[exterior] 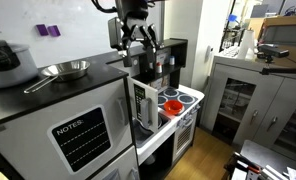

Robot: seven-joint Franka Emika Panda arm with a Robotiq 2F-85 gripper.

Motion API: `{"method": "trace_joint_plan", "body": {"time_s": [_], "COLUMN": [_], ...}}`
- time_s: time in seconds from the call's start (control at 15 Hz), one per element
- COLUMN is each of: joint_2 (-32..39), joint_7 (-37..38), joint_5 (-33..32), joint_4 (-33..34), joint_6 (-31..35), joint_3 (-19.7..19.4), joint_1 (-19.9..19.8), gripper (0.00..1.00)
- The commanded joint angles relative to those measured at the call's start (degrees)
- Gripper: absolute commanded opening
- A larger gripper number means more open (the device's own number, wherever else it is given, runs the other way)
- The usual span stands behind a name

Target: Take the orange bowl from the cabinet and put it on the stove then close the cabinet door

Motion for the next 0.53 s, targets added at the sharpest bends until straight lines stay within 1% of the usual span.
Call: {"method": "trace_joint_plan", "body": {"time_s": [0.0, 0.47], "joint_2": [-0.27, -3.30], "joint_7": [0.33, 2.76], "joint_5": [-0.26, -0.49], "joint_4": [-0.17, -2.94], "joint_6": [-0.07, 0.60], "joint_3": [0.27, 2.83], "joint_1": [0.19, 2.62], "gripper": [1.00, 1.00]}}
